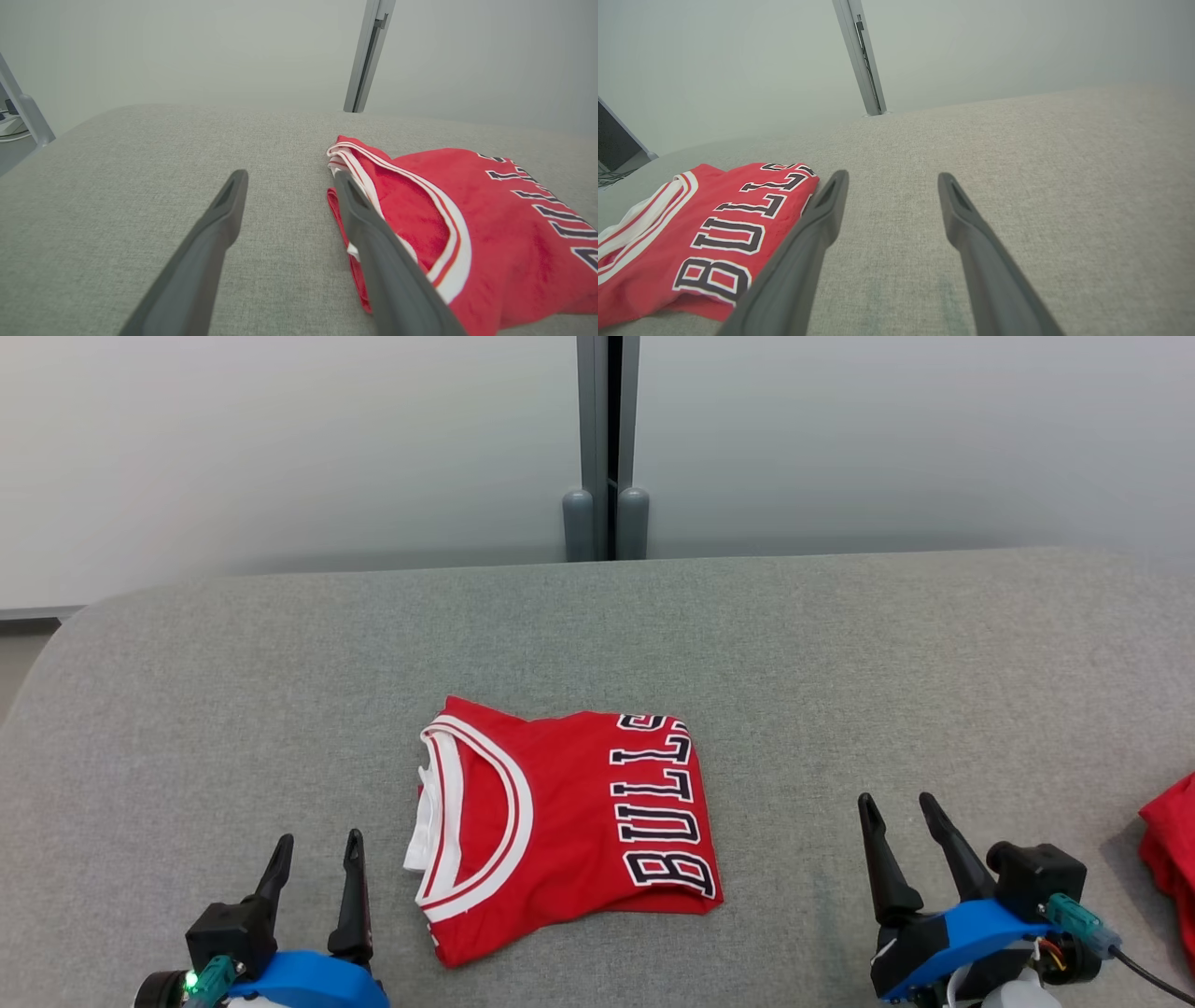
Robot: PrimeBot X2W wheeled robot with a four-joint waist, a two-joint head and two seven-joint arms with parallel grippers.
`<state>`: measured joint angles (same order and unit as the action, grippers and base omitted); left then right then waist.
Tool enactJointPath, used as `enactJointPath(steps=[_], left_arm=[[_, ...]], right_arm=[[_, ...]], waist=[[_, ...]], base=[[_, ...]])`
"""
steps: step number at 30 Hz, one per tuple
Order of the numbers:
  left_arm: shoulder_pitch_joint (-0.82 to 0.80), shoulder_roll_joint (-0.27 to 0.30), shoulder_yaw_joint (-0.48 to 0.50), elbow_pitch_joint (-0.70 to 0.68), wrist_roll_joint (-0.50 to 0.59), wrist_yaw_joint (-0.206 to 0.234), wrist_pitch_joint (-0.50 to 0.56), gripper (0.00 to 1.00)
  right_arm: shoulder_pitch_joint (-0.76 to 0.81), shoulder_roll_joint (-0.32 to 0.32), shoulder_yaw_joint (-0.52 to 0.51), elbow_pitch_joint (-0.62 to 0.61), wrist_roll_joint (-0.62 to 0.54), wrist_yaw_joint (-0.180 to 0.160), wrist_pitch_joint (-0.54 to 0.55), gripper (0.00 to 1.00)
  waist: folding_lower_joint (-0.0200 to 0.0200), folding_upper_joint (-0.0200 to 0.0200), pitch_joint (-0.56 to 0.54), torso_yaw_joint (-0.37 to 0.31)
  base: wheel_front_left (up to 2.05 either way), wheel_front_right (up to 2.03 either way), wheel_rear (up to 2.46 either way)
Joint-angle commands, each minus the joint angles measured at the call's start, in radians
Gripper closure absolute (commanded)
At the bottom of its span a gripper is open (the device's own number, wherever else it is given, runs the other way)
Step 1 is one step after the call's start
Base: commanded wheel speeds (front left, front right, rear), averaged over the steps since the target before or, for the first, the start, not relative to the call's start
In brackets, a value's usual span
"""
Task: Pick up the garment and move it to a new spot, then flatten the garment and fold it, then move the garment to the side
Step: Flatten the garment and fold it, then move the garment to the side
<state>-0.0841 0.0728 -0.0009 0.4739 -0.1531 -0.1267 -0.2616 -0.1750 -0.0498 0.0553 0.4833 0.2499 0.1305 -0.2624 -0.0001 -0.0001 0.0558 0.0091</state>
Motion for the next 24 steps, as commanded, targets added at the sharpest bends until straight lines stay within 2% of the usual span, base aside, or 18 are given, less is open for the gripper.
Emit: enactJointPath(steps=[1,17,24], left_arm=[[0.005,-0.002,0.007,-0.006,0.008,0.004,-0.004,0.0],[0.039,-0.02,0.043,-0.015,0.035,0.004,-0.004,0.0],[0.0,-0.021,0.018,-0.018,0.029,-0.004,-0.004,0.0]], right_arm=[[0.016,-0.002,-0.003,0.005,0.009,0.0,-0.003,0.0],[0.041,-0.002,-0.044,0.024,-0.048,0.0,-0.003,0.0],[-0.013,-0.001,0.025,0.062,0.0,0.0,-0.003,0.0]], waist=[[0.0001,0.0001,-0.011,-0.01],[0.0001,0.0001,-0.027,-0.017],[0.0001,0.0001,0.044,0.044]], base=[[0.0,0.0,0.0],[0.0,0.0,0.0],[0.0,0.0,0.0]])
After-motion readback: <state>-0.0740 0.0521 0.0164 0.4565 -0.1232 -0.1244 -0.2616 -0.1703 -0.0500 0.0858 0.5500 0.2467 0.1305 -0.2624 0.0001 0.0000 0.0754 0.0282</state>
